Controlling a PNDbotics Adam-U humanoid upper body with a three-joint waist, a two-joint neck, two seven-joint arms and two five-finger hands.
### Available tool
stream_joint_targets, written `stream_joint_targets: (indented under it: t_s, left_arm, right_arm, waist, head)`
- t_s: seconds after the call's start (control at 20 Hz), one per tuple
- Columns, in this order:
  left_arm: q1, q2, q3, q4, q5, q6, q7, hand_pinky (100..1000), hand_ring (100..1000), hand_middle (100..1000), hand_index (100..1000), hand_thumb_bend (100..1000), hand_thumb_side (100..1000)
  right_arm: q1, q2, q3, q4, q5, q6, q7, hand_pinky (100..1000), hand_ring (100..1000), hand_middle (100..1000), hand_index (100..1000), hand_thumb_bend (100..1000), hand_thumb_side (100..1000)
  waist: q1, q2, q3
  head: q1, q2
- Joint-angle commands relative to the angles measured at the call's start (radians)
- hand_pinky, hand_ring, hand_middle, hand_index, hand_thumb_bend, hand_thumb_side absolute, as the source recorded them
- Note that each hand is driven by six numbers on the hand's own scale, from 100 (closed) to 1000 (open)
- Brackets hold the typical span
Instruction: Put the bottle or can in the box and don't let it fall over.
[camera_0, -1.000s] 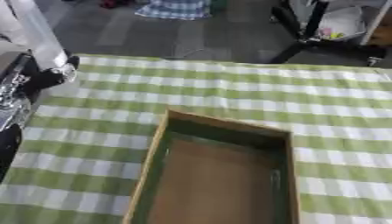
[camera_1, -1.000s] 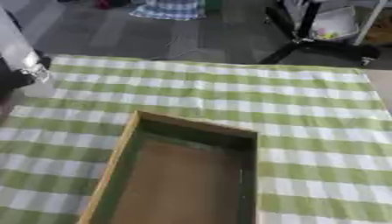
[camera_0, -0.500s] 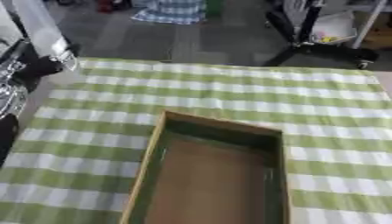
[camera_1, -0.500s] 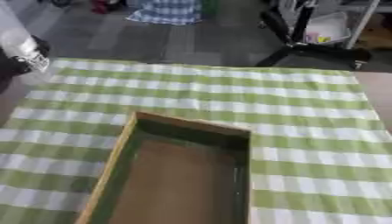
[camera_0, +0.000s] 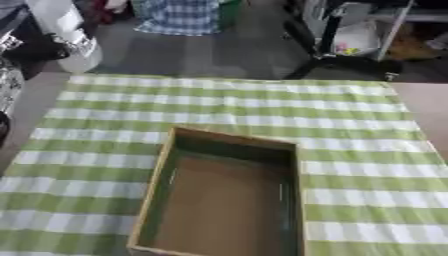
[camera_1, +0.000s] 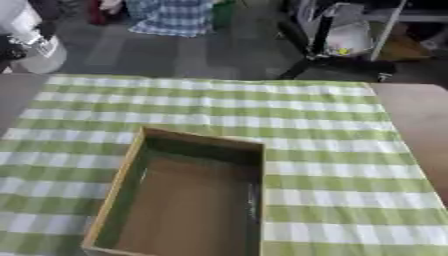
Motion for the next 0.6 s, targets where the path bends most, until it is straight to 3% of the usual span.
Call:
stream_joint_targets:
  t_s: [0.05, 0.6]
  left_arm:
    - [0.000, -0.003, -0.020, -0.092, 0.036, 0.025, -0.016, 1000, 929, 253, 242, 186, 100]
    - [0.081, -0.104, -0.119, -0.336, 0.088, 0.105, -0.083, 1000, 965, 267, 245, 189, 100]
  right_arm:
    - [0.010, -0.045, -0.015, -0.018, -0.025, 0.000, -0.005, 923, 1000, 1000, 1000, 100, 624]
    - [0.026, -0.064, -0.025, -0.018, -0.055, 0.005, -0.010, 922, 1000, 1000, 1000, 100, 626]
  waist:
    - [0.002, -0.033, 0.001]
    - [0.008, -0.066, 0.017]
  head:
    - [-0.032, 0.018]
    - [-0.089, 0.047]
